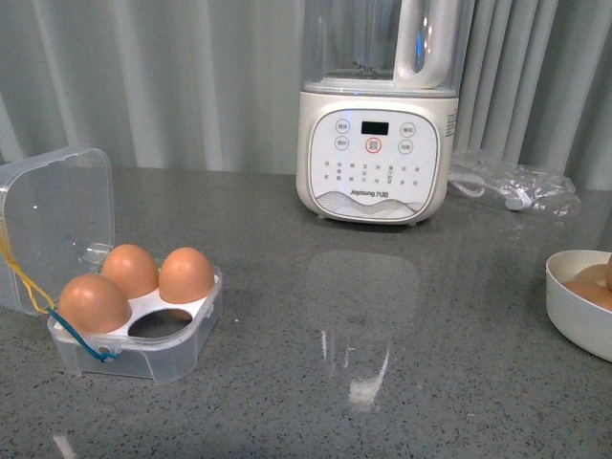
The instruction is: Put egg into box
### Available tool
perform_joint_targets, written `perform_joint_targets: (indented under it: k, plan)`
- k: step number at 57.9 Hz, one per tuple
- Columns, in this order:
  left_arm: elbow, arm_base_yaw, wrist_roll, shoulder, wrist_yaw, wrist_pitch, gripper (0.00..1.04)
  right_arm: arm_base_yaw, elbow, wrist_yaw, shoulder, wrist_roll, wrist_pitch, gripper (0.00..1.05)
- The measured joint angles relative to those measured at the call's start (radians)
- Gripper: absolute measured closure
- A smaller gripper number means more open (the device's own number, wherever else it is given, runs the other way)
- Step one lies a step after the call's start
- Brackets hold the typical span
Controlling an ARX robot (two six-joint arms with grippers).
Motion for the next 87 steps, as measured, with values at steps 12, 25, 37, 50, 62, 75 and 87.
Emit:
perform_joint_targets:
  k: [12,25,37,50,62,75,87]
  plan:
    - [0.0,0.0,0.0,0.0,0.0,0.0,0.07,0.012,0.018,-0.004,0.06,-0.04,-0.022,0.07]
    - [0.0,0.0,0.0,0.0,0.0,0.0,0.07,0.013,-0.011,-0.01,0.068,-0.071,-0.026,0.07]
    - [0.0,0.0,0.0,0.0,0.0,0.0,0.07,0.017,-0.039,-0.023,0.069,-0.095,-0.018,0.07]
    - [0.0,0.0,0.0,0.0,0.0,0.0,0.07,0.017,-0.042,-0.031,0.074,-0.1,0.002,0.07]
    - [0.0,0.0,0.0,0.0,0.0,0.0,0.07,0.017,-0.042,-0.03,0.074,-0.102,0.002,0.28]
    - [0.0,0.0,0.0,0.0,0.0,0.0,0.07,0.021,-0.042,-0.037,0.074,-0.103,0.002,0.59]
    - [0.0,0.0,0.0,0.0,0.0,0.0,0.07,0.034,-0.042,-0.037,0.061,-0.102,-0.014,0.6]
